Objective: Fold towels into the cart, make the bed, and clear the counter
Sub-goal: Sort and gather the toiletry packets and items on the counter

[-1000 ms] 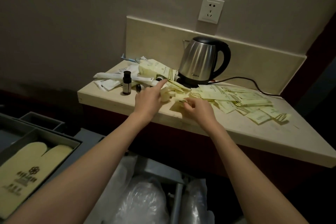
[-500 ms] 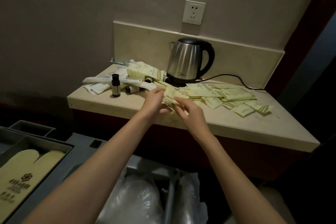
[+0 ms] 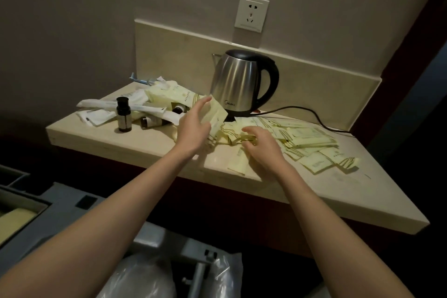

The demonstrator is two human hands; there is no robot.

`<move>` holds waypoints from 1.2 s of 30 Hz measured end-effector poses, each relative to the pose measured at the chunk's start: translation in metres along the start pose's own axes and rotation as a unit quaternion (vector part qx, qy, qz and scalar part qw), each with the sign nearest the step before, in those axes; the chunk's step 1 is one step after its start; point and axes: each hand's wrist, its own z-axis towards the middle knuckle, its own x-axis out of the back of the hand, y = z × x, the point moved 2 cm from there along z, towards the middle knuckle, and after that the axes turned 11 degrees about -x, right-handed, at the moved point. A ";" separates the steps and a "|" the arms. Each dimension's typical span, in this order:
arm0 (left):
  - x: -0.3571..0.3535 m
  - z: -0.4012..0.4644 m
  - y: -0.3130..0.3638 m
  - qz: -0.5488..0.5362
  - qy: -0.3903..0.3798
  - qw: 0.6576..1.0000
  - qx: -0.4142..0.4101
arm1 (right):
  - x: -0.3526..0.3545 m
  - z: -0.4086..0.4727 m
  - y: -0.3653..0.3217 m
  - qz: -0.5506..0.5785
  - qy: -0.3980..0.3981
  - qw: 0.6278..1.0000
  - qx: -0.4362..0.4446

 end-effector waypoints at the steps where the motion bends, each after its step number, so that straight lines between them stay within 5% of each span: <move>1: -0.001 0.005 -0.002 0.035 0.006 0.999 -0.020 | -0.003 0.008 -0.002 -0.030 -0.018 0.999 0.014; 5: 0.001 0.015 -0.010 0.126 0.013 0.991 -0.038 | -0.015 0.025 -0.014 -0.160 -0.023 0.986 0.045; 10: 0.012 0.015 -0.017 0.111 0.040 0.993 -0.013 | -0.014 0.025 -0.013 -0.159 0.045 0.983 0.084; 17: 0.005 -0.006 -0.014 0.056 -0.029 0.998 0.027 | 0.005 -0.005 -0.024 0.114 0.168 0.977 0.065; 20: -0.002 -0.012 -0.001 -0.049 -0.037 0.992 0.109 | -0.002 -0.028 -0.046 0.230 0.125 0.961 0.087; 24: 0.001 -0.013 0.004 -0.216 -0.024 0.943 0.250 | -0.016 -0.049 -0.055 0.168 0.008 0.979 0.117; 27: 0.006 -0.012 -0.004 -0.129 -0.031 0.968 0.215 | -0.011 -0.046 -0.047 0.124 -0.058 0.987 0.081; 32: 0.030 -0.005 -0.013 0.007 0.041 0.994 0.101 | -0.024 -0.014 -0.049 0.028 -0.029 0.999 0.020; 36: 0.037 0.001 -0.014 0.028 0.026 0.999 0.020 | -0.045 0.010 -0.061 -0.091 -0.052 0.993 0.047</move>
